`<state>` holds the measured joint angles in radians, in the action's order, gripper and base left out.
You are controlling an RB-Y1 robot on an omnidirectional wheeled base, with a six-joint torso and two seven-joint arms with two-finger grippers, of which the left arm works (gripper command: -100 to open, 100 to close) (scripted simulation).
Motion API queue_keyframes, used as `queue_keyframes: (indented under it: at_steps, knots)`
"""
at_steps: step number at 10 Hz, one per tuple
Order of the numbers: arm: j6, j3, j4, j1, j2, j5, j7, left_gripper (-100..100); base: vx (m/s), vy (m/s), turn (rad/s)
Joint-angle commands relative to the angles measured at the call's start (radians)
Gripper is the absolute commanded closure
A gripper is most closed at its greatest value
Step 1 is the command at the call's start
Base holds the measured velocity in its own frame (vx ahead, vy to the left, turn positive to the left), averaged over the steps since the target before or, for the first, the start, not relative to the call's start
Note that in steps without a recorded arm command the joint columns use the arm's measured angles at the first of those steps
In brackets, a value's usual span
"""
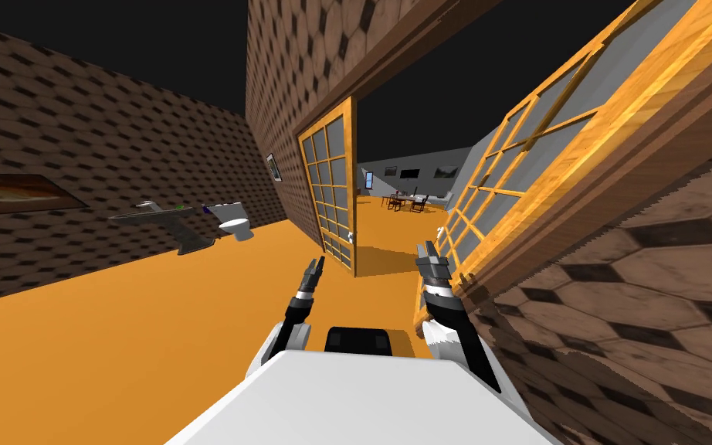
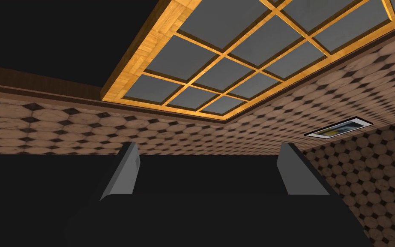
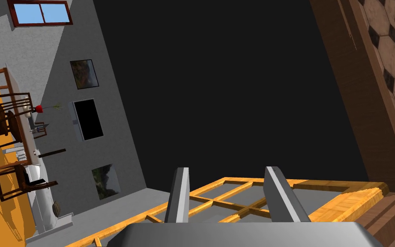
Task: Push the door open
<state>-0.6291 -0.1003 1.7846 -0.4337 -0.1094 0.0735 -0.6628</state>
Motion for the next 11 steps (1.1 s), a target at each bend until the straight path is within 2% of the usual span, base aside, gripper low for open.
queue_keyframes:
  at_steps: [1, 11]
  knots:
    - [-0.012, -0.010, -0.030, 0.001, 0.003, 0.009, -0.032, -100, 0.101, 0.046, -0.051]
    - [-0.063, -0.057, -0.180, 0.008, 0.001, 0.057, -0.202, -100, 0.090, 0.044, -0.060]
